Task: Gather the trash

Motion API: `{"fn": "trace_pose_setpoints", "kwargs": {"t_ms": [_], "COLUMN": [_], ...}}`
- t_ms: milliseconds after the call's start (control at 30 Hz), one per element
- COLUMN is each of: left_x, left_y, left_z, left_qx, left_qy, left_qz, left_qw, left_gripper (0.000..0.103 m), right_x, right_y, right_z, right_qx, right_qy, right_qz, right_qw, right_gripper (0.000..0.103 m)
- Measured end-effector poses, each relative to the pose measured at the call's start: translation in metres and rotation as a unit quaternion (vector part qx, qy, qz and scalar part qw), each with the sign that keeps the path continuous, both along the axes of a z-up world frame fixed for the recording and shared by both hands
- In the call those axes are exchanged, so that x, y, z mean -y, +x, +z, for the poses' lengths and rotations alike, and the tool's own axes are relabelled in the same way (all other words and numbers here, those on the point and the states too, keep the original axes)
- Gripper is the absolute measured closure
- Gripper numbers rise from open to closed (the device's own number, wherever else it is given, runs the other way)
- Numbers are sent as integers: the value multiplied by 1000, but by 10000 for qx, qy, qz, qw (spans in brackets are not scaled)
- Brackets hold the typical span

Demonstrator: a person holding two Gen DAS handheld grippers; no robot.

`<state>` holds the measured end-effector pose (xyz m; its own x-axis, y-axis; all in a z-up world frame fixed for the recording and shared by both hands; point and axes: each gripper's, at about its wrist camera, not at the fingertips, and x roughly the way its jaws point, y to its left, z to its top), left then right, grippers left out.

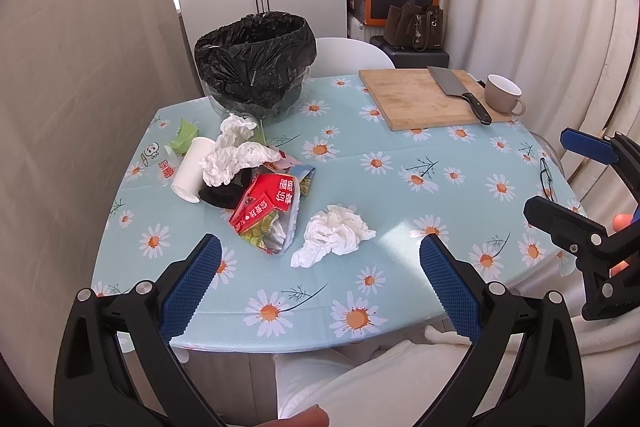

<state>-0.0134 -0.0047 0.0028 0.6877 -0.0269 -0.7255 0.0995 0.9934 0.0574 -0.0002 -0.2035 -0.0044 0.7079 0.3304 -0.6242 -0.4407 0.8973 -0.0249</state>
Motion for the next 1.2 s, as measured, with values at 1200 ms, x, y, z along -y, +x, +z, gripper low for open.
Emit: {"fn": "trace_pose_setpoints", "kwargs": {"t_ms": [1200], "left_x": [-3], "left_y": [-4], "left_z": [-2], "left_qx": [-13], "left_qy": [-82], "left_qz": [-38], "left_qw": [10000], "left_gripper": [6], "right_x": [-4], "right_y": [-3], "right_z": [-3], "right_qx": [53], "right_qy": [-45], "right_qz": [110], "right_qw": [9999], "right_gripper": [8]}}
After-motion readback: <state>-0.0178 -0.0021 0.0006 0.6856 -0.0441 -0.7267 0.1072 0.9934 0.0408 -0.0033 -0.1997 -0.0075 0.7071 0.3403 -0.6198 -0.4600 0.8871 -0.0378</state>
